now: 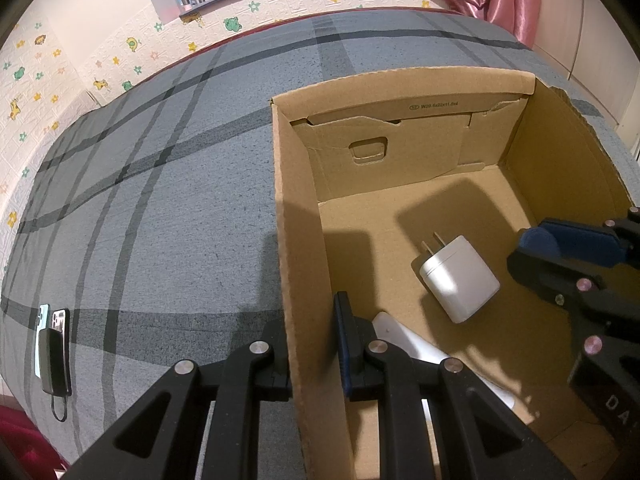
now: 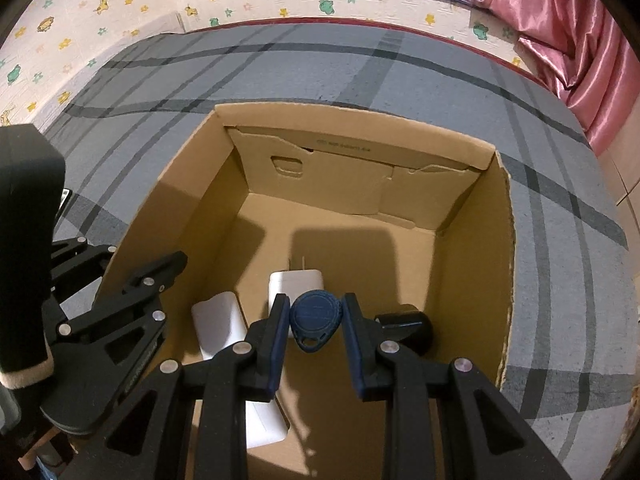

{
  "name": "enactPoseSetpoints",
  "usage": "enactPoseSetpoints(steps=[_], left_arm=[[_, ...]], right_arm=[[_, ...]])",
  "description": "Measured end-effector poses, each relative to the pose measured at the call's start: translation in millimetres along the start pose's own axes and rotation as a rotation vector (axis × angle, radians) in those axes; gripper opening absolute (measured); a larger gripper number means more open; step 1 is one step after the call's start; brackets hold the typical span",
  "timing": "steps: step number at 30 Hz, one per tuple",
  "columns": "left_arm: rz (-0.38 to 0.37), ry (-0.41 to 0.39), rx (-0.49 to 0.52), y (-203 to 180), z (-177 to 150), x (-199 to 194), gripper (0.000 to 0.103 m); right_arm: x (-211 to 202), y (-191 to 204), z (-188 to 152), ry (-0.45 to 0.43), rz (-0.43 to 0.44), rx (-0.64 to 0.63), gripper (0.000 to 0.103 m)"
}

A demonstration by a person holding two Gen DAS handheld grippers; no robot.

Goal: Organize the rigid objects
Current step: 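Lower the blue tag into the box with the right tool, then open the right tool and release the blue tag in the box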

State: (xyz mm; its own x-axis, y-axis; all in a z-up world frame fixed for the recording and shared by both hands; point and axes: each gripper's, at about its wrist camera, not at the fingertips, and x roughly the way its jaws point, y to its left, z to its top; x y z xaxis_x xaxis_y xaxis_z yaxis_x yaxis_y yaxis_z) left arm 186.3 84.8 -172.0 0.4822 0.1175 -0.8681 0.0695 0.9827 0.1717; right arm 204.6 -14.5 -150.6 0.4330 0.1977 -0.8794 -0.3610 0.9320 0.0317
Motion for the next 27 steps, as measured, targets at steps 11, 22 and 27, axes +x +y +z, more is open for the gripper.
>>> enactPoseSetpoints(steps=[11, 22, 27], left_arm=[[-0.002, -0.001, -0.002, 0.2, 0.2, 0.2, 0.017], [0.005, -0.002, 0.002, -1.6, -1.0, 0.2, 0.017], [0.006, -0.003, 0.003, -2.5, -0.8, -1.0, 0.017]], right_arm=[[-0.7, 2.1, -1.0, -0.013, -0.003, -0.009, 0.044], [-15.0, -1.3, -0.7, -0.083, -0.019, 0.013, 0.076], [-24.8, -3.9, -0.4, -0.123, -0.041, 0.020, 0.089]])
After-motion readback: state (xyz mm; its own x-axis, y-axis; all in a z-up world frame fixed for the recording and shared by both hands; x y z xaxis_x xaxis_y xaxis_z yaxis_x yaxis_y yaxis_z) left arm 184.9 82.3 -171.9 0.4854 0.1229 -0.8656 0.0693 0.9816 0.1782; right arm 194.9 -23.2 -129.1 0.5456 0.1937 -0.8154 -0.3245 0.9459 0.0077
